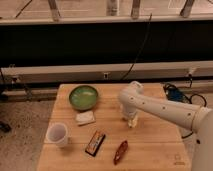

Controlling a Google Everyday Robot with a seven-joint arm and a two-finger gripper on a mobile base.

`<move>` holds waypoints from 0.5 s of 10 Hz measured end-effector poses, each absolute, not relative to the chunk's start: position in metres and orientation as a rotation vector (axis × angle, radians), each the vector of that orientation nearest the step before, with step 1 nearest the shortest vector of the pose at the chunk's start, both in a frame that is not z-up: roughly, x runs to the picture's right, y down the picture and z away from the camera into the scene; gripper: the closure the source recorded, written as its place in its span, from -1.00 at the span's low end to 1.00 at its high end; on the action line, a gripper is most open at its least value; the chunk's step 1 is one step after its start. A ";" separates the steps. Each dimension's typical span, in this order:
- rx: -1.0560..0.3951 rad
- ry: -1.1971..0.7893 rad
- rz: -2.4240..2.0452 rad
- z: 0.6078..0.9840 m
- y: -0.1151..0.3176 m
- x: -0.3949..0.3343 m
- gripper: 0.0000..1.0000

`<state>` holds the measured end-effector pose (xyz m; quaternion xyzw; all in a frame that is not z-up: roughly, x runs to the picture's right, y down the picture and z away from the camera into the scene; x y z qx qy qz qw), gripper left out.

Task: Place the bottle in the ceramic bowl

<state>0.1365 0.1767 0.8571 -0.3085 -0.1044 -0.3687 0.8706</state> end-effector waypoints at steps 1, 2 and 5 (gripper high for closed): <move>-0.647 -0.219 -0.773 0.857 0.178 0.137 0.41; -0.647 -0.219 -0.776 0.857 0.179 0.138 0.61; -0.643 -0.217 -0.775 0.853 0.178 0.136 1.00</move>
